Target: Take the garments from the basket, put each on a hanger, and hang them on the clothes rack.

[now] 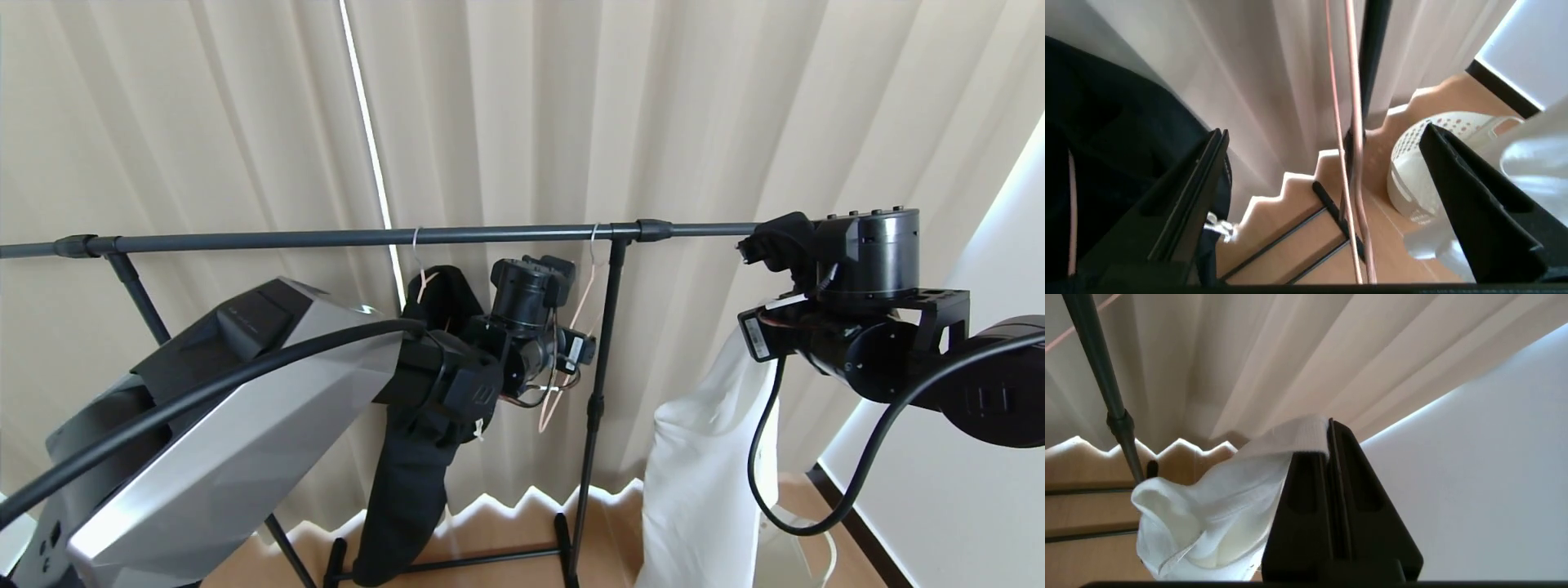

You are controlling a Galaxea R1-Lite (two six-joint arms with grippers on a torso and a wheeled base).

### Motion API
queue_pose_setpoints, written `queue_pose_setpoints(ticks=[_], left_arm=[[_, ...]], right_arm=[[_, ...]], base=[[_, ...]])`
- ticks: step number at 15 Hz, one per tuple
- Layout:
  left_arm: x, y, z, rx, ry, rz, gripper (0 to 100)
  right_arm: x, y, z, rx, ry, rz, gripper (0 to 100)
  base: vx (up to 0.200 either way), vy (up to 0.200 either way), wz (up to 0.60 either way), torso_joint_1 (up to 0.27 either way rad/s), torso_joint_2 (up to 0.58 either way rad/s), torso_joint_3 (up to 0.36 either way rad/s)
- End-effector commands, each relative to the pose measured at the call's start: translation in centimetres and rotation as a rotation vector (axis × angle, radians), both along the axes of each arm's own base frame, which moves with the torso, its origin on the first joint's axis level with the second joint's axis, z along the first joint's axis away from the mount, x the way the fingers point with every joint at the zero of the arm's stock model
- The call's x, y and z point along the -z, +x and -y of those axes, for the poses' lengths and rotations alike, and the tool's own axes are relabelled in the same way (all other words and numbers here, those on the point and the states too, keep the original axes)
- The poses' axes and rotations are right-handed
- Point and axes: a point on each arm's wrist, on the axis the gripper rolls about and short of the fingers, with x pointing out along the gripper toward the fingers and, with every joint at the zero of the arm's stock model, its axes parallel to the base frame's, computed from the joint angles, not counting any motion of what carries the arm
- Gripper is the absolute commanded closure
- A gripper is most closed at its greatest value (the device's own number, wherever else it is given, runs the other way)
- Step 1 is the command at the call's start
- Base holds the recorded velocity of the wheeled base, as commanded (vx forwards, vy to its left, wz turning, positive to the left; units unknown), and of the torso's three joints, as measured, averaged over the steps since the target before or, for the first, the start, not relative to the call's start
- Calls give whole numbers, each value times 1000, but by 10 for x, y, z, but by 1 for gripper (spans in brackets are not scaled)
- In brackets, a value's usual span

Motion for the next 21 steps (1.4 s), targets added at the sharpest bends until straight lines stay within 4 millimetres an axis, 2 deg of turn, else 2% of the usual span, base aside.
queue_pose_setpoints(ticks=[1,7,11,12,21], left_arm=[[13,8,4,-5,6,-7,0],[18,20,10,-10,-10,13,0],[22,25,4,-27,-3,5,0],[23,26,2,-31,-2,4,100],[20,26,0,-64,-1,15,100]], right_arm=[[1,0,0,-1,-1,-2,100],[1,0,-1,-2,-1,-2,100],[1,0,-1,-4,-1,-2,100],[1,0,-1,-4,-1,-3,100],[1,0,-2,-7,-1,-3,100]], base=[[0,0,0,0,0,0],[0,0,0,0,0,0],[0,0,0,0,0,0],[0,0,0,0,0,0],[0,0,0,0,0,0]])
